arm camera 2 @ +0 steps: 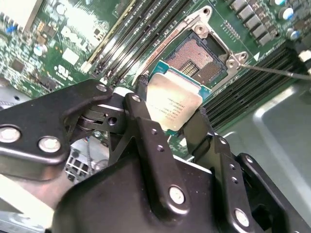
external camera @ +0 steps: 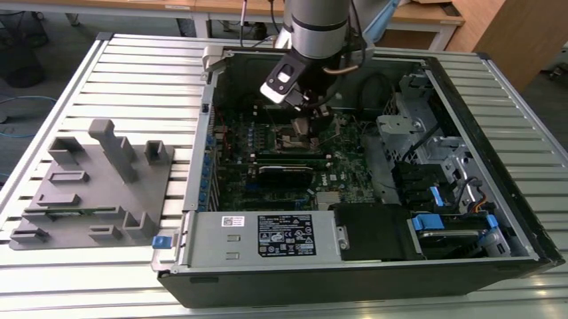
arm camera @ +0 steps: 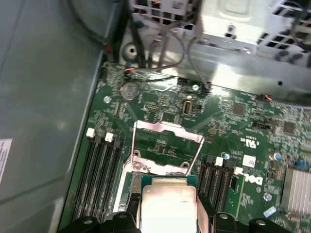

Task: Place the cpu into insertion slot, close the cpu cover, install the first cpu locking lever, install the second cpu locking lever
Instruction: 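Place the cpu into insertion slot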

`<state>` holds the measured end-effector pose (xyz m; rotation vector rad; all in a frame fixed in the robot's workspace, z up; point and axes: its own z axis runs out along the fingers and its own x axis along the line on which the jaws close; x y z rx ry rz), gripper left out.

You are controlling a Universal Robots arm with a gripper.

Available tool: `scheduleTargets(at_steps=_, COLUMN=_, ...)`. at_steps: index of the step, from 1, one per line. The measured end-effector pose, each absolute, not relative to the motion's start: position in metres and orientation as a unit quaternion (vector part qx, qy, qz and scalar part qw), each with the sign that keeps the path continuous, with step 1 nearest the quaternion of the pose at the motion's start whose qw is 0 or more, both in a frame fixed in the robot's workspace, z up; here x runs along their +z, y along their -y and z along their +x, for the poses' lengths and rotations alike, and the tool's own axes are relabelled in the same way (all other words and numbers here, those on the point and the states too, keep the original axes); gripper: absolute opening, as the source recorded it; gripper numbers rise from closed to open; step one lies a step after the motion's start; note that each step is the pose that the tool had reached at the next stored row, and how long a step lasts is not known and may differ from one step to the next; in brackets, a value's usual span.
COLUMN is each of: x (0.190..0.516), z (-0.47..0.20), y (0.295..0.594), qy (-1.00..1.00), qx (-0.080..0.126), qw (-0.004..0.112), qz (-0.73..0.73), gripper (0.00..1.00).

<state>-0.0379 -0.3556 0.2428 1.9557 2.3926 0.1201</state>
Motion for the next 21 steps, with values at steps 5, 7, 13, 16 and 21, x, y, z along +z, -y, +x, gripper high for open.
scheduleTargets(at_steps=5, x=0.2428, z=-0.0379, y=0.3556, qy=-0.766, qx=0.038, qw=0.025, qz=0.641, gripper=0.54)
scheduleTargets(at_steps=7, x=0.2426, z=-0.0379, y=0.3555, qy=-0.756, qx=0.038, qw=0.026, qz=0.652, gripper=0.54)
scheduleTargets(at_steps=13, x=0.2424, z=-0.0379, y=0.3556, qy=-0.720, qx=0.037, qw=0.028, qz=0.692, gripper=0.54)
scheduleTargets(at_steps=16, x=0.2423, z=-0.0379, y=0.3556, qy=-0.703, qx=0.036, qw=0.028, qz=0.710, gripper=0.54)
scheduleTargets(at_steps=21, x=0.2422, z=-0.0413, y=0.3551, qy=-0.701, qx=0.036, qw=0.029, qz=0.712, gripper=0.54)
